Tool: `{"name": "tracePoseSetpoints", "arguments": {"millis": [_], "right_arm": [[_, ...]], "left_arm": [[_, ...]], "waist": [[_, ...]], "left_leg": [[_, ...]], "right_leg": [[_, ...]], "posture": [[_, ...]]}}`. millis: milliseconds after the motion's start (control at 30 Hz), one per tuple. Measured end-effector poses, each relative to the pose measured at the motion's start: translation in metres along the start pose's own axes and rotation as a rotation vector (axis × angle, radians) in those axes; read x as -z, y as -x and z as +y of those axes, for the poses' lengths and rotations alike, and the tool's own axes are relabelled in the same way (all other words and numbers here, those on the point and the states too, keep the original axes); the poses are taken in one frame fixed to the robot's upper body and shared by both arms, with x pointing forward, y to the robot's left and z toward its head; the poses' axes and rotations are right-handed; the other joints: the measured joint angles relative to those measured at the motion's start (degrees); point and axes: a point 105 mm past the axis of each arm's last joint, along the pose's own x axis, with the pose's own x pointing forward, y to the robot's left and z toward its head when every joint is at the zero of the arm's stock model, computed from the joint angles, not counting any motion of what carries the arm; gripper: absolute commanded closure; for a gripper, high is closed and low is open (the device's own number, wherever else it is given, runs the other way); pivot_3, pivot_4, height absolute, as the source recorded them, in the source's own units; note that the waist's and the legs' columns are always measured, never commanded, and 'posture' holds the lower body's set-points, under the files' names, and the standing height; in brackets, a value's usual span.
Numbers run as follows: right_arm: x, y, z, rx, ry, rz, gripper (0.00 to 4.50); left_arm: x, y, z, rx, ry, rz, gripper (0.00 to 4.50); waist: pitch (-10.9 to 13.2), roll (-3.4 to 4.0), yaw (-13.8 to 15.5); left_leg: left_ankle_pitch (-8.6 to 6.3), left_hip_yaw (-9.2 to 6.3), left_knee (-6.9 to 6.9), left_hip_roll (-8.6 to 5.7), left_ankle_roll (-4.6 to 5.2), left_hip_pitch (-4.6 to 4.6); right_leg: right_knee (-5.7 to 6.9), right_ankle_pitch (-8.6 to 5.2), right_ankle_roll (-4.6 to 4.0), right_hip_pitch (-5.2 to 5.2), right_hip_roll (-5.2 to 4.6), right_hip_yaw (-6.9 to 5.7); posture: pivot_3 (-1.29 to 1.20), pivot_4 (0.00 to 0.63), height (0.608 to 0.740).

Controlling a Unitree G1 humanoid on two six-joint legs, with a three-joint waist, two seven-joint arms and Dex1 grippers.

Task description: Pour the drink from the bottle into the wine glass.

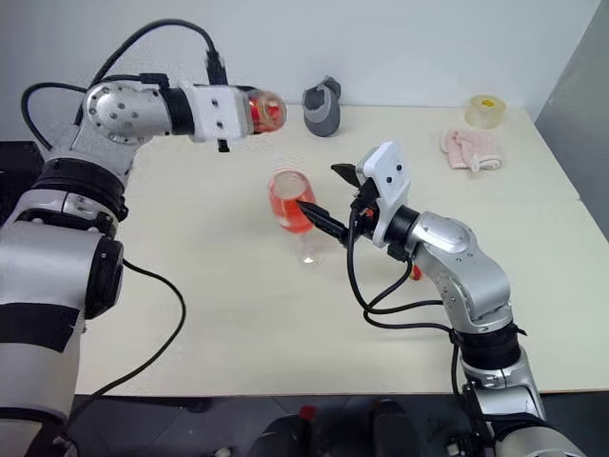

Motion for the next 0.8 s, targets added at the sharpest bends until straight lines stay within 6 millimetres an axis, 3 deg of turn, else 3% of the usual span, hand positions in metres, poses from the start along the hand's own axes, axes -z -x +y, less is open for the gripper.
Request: {"name": "tracePoseSetpoints", "arguments": {"millis": [200,367,533,667,800], "right_arm": [[-0.001,0.004,0.001,-0.022,0.013,0.015,0.00],[-0.002,0.013,0.018,-0.105,-0.010,0.023,0.00],[0.007,0.021,0.027,-0.137,-0.039,0.051,0.00],[0.013,0.022,0.032,-0.144,-0.062,0.056,0.00],[0.024,0.026,0.039,-0.169,-0.040,0.071,0.00]], "left_arm": [[0.005,0.008,0.021,-0.180,0.290,-0.058,3.26],[0.024,0.023,0.017,-0.332,0.501,-0.048,3.26],[0.066,0.050,-0.017,-0.503,0.719,0.090,3.26],[0.088,0.080,-0.042,-0.683,0.879,0.162,3.26],[0.105,0.099,-0.083,-0.759,1.011,0.231,3.26]], "waist": [[0.0,0.00,-0.3],[0.0,0.00,-0.6],[0.0,-0.02,-0.8],[-0.1,-0.04,-0.8],[-0.1,-0.11,-0.3]], "left_leg": [[0.00,-0.01,0.03,0.04,0.00,0.01],[0.00,-0.01,0.07,0.45,-0.01,0.02],[0.01,-0.03,0.13,0.47,-0.01,0.04],[0.00,0.00,0.17,0.52,-0.01,0.05],[0.00,0.01,0.21,0.50,-0.01,0.06]], "right_leg": [[0.06,0.00,0.00,-0.01,0.00,0.00],[0.16,0.00,0.00,-0.02,0.01,0.00],[0.31,0.00,0.00,-0.05,0.03,0.01],[0.34,0.00,0.00,-0.05,-0.01,0.03],[0.32,0.00,-0.01,-0.02,-0.01,0.02]], "posture": [[0.00,0.150,0.740],[0.00,0.150,0.740],[0.00,0.150,0.740],[0.00,0.150,0.740],[0.00,0.150,0.740]]}}
